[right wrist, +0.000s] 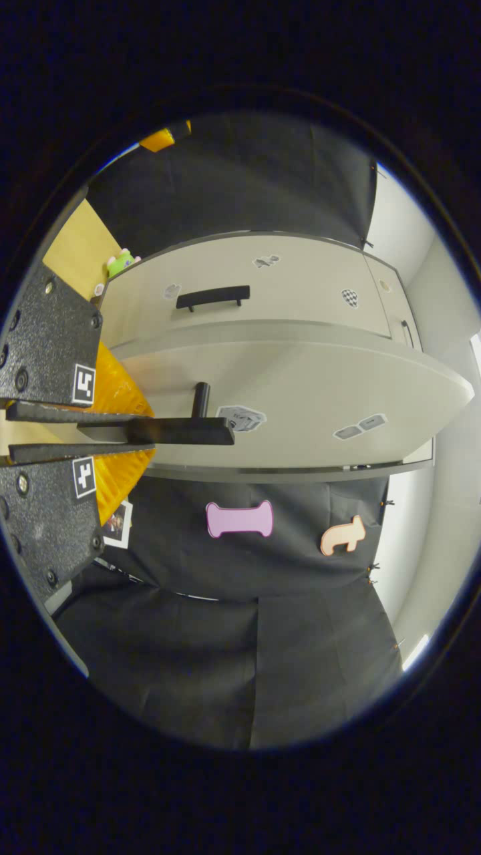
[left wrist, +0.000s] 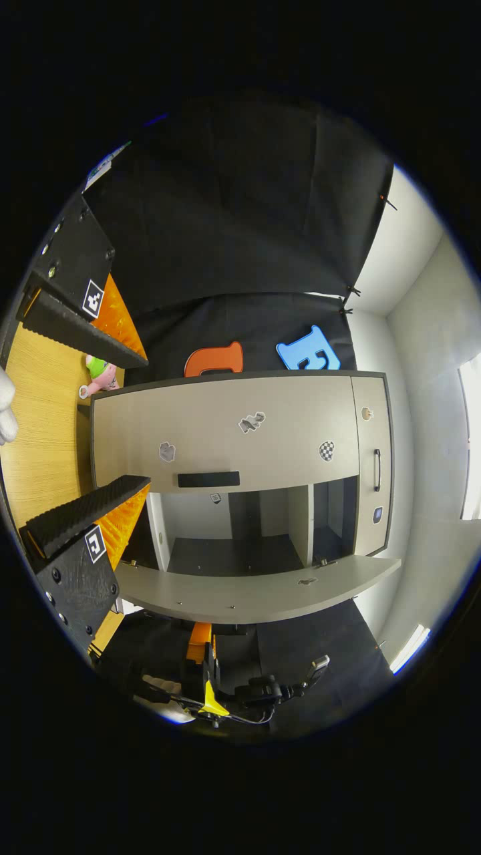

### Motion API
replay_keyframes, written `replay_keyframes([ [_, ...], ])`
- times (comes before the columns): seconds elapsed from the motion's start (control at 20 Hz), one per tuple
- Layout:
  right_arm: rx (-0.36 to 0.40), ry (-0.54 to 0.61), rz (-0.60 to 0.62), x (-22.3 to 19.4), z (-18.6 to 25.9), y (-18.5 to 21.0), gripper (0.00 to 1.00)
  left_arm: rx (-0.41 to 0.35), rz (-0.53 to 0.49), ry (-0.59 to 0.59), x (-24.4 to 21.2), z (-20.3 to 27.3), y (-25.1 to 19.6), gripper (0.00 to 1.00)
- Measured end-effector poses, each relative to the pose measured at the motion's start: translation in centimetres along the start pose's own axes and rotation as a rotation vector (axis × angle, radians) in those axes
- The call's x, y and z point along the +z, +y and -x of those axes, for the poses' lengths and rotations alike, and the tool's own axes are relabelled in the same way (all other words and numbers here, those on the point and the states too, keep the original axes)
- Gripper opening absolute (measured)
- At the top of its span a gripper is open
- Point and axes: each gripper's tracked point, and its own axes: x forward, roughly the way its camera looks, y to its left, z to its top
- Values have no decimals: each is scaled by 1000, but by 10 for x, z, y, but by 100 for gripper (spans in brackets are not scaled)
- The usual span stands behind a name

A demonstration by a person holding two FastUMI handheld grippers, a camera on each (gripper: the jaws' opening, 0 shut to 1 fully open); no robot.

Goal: Open the right door of the double-door shoe cabinet with the right hand, and open the left door with the left hand.

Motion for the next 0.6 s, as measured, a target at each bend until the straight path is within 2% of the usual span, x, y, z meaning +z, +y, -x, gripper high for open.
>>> replay_keyframes([
  [0.15, -31, 2, 26, 0, 1, -16, 12, -15, 4, -5, 1, -3, -8, 96],
  [0.2, -43, -2, 26, 1, 2, -22, 7, -19, 2, -8, 2, -4, -10, 96],
  [0.45, -93, 4, 37, 1, 3, -59, 4, -31, 4, -7, 4, -12, -17, 96],
  [0.6, -68, 6, -11, 0, 3, -73, 4, -40, 3, -11, 5, -13, -18, 96],
])
